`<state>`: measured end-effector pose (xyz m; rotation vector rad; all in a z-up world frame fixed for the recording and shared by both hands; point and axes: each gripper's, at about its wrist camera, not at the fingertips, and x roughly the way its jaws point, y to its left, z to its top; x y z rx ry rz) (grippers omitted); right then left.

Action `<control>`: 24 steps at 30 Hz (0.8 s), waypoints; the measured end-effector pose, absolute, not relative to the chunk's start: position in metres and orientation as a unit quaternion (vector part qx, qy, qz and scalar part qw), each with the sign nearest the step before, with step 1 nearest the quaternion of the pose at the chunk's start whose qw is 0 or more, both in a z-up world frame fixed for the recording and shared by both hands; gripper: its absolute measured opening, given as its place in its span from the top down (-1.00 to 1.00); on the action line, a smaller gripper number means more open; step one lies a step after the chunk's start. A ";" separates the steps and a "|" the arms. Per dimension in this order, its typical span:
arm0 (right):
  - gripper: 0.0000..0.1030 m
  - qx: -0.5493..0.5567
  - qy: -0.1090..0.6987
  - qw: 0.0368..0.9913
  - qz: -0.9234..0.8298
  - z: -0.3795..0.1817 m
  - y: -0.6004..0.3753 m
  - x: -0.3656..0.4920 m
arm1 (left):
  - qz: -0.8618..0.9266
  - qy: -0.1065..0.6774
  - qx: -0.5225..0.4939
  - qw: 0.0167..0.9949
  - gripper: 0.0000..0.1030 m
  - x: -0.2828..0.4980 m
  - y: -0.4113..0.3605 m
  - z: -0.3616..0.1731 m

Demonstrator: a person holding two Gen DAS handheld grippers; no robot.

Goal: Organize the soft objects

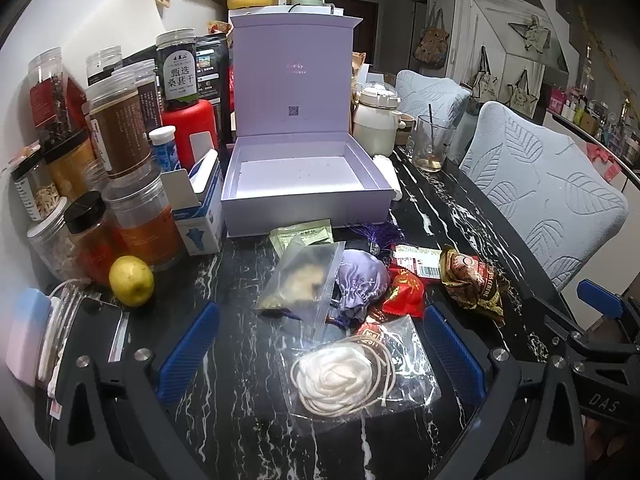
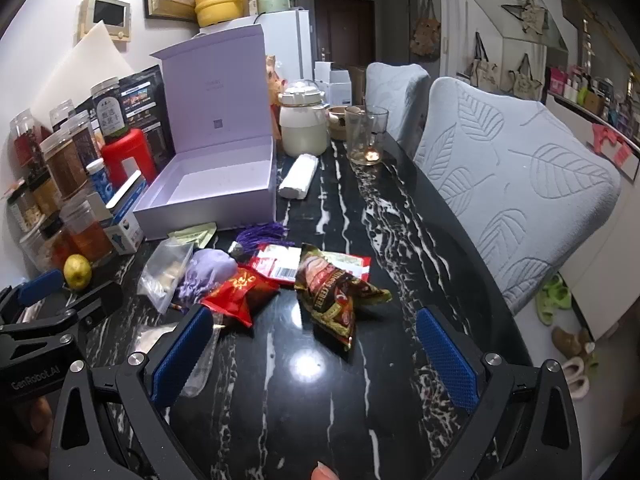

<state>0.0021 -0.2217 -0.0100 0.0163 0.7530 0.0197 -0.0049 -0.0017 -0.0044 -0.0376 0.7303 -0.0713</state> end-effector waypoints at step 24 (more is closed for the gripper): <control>-1.00 0.027 0.382 0.923 0.036 -0.033 -0.232 -0.028 | -0.075 0.407 -0.036 0.909 -1.00 -0.029 -0.013 -0.046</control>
